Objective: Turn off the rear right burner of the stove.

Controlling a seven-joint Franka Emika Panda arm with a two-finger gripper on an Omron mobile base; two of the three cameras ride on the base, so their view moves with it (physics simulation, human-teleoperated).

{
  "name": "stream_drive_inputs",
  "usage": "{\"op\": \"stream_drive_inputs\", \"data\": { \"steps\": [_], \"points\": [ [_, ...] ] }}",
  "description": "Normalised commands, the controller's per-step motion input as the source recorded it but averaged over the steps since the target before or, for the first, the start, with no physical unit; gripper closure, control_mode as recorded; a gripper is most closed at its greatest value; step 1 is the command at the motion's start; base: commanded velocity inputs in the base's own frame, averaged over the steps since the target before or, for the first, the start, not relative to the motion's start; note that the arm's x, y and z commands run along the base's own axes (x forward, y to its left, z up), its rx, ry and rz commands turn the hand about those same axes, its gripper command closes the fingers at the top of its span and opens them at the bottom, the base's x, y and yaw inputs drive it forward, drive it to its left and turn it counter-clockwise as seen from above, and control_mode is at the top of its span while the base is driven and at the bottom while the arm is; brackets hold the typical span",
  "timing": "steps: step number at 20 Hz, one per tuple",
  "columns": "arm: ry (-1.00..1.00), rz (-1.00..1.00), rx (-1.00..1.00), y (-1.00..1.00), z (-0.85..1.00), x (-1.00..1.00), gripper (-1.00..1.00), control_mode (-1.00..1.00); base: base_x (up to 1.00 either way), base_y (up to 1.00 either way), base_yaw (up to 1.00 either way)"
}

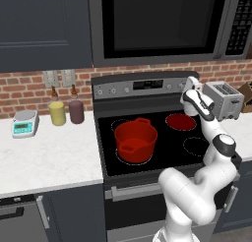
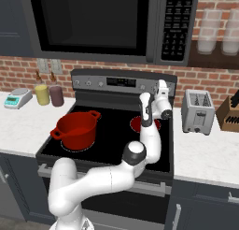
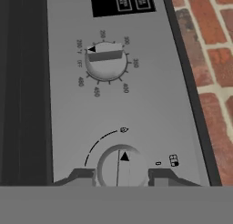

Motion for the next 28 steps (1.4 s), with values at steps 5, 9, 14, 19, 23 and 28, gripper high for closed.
{"op": "stream_drive_inputs", "data": {
  "steps": [5, 9, 14, 19, 23, 28],
  "points": [
    [0.0, 0.0, 0.0, 0.0, 0.01, 0.0, 1.0, -1.0, 0.0, 0.0, 0.0],
    [0.02, 0.0, 0.09, 0.0, 0.09, 0.0, 1.0, -1.0, 0.0, 0.0, 0.0],
    [0.09, -0.07, 0.21, -0.01, 0.15, 0.0, 1.0, -1.0, 0.0, 0.0, 0.0],
    [0.13, -0.11, 0.35, -0.12, 0.23, 0.0, 1.0, -1.0, 0.0, 0.0, 0.0],
    [0.15, -0.12, 0.39, -0.18, 0.23, 0.0, 1.0, -1.0, 0.0, 0.0, 0.0],
    [0.14, -0.1, 0.41, -0.21, 0.2, 0.0, 1.0, -1.0, 0.0, 0.0, 0.0]
  ]
}}
